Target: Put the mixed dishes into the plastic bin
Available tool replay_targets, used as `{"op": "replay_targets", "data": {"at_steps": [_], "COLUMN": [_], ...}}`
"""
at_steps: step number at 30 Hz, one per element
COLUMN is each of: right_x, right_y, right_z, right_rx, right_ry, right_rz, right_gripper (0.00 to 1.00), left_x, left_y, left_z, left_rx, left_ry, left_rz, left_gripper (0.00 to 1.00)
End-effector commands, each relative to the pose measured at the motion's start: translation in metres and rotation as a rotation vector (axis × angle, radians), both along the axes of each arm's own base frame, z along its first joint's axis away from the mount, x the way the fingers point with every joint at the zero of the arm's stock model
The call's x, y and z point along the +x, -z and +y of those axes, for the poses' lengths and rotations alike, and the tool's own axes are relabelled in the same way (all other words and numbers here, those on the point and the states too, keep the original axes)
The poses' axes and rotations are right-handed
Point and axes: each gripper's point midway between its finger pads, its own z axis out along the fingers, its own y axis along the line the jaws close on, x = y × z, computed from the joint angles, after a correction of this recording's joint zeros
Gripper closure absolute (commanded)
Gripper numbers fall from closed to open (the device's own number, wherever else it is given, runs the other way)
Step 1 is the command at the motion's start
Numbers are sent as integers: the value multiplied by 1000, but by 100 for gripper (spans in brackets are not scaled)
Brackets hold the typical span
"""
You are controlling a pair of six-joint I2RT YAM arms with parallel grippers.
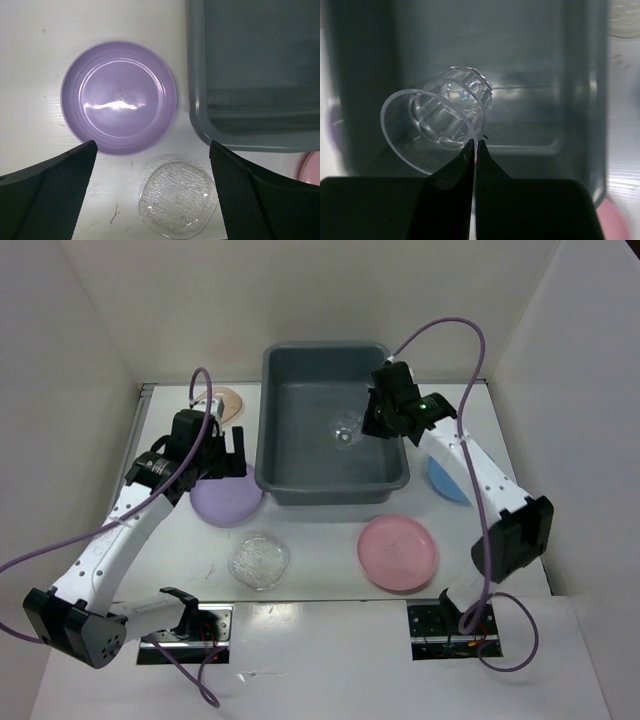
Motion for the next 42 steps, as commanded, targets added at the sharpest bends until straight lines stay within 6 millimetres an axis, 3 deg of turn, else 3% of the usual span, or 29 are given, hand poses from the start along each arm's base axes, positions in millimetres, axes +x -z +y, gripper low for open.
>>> {"op": "replay_targets", "data": {"at_steps": [1, 3, 6, 10, 14, 18, 24, 25, 26, 27, 30, 31, 32, 36, 39, 42], "right_x": [28, 35, 44, 48, 48, 48, 48, 44, 45, 43, 40, 40, 40, 34, 25, 16], "right_y": [5, 23, 49, 86, 115, 139, 157, 161, 161, 164, 140, 132, 111, 56, 24, 1], "right_z": [-11, -15, -20, -27, -31, -36, -50, -52, -56, -57, -58, -58, -58, -53, -52, -54], "right_rx": [-31, -53, -77, -131, -176, -207, -272, -280, -285, -289, -266, -257, -239, -165, -121, -106], "right_ry": [-8, 10, 26, 49, 60, 59, 78, 76, 78, 78, 82, 84, 87, 56, 43, 31], "right_rz": [-58, -29, 22, 100, 158, 209, 242, 258, 259, 267, 217, 199, 159, 61, 2, -37], "right_gripper": [100, 100, 100, 100, 100, 100, 100, 95, 73, 67, 40, 40, 40, 40, 40, 40], "left_x": [0, 3, 4, 11, 21, 28, 28, 26, 23, 23, 21, 17, 16, 7, 6, -2], "left_y": [-16, -23, -11, 10, 40, 52, 79, 91, 98, 101, 113, 117, 123, 141, 154, 170], "left_z": [3, 16, 34, 21, 22, 41, 61, 72, 77, 80, 100, 103, 110, 127, 125, 132], "left_rx": [-34, -25, 15, -70, -81, -58, -64, -57, -50, -54, -47, -33, -16, 58, 42, 52], "left_ry": [-46, -135, -252, -246, -270, -355, -418, -449, -464, -474, -535, -554, -578, -638, -629, -660], "left_rz": [-66, -103, -105, -82, -20, 5, 82, 104, 124, 136, 168, 181, 199, 266, 316, 376], "left_gripper": [0, 0, 1, 0, 0, 0, 0, 0, 0, 0, 2, 2, 4, 19, 32, 37]}}
